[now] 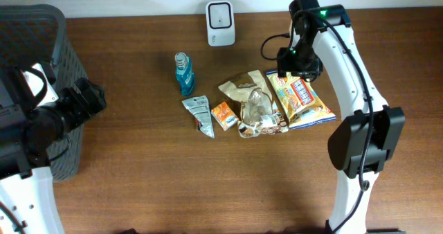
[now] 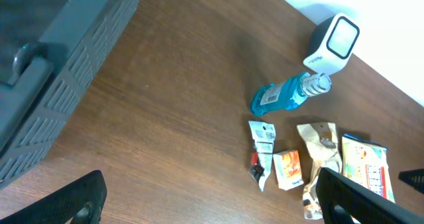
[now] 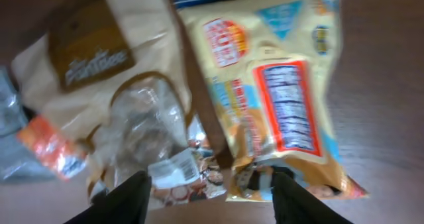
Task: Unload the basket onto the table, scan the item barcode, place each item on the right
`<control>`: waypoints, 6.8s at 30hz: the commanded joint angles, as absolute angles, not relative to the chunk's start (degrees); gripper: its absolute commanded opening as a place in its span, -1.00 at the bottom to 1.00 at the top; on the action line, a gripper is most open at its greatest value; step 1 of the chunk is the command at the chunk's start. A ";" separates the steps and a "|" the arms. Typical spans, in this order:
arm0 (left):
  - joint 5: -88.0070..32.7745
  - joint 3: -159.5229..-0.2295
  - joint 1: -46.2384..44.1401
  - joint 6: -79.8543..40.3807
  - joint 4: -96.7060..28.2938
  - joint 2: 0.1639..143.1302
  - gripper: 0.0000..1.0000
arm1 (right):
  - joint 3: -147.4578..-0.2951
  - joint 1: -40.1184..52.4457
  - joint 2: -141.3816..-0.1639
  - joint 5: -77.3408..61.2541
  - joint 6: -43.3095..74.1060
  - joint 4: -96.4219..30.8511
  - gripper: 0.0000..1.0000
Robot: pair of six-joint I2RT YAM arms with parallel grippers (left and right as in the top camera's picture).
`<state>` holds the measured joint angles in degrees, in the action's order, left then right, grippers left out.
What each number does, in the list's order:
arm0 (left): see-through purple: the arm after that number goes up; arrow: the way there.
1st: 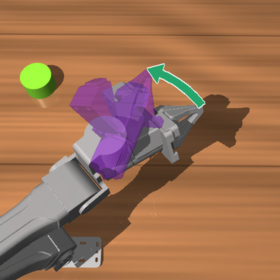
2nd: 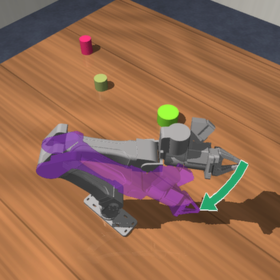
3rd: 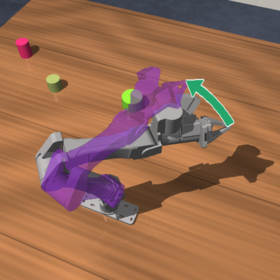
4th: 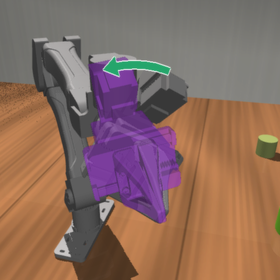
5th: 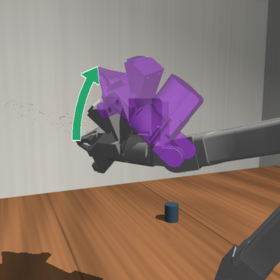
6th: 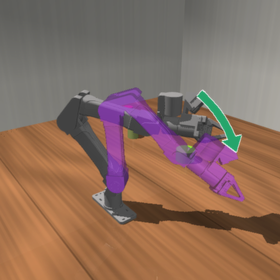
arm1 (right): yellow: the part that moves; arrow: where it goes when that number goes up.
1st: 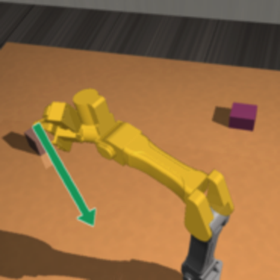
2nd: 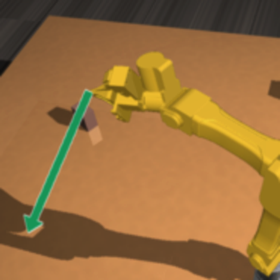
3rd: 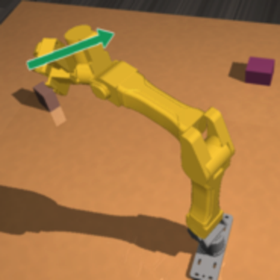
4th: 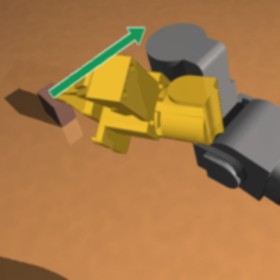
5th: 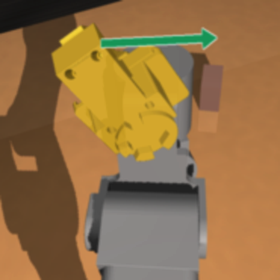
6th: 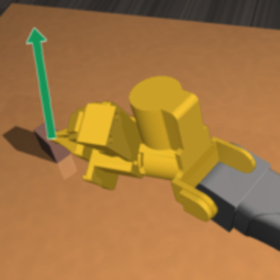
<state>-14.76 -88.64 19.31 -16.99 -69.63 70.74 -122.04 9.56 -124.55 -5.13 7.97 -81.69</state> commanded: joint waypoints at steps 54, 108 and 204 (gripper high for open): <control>-15.25 -88.53 19.62 -17.54 -69.67 70.72 0.98 | -111.44 33.56 -128.18 23.11 20.05 -58.39 -0.92; -15.25 -88.53 19.62 -17.54 -69.67 70.72 0.98 | -108.16 22.94 -127.94 2.26 6.07 -72.03 0.97; -15.25 -88.53 19.62 -17.54 -69.67 70.72 0.98 | -124.68 21.52 -129.16 2.24 20.03 -41.47 -0.92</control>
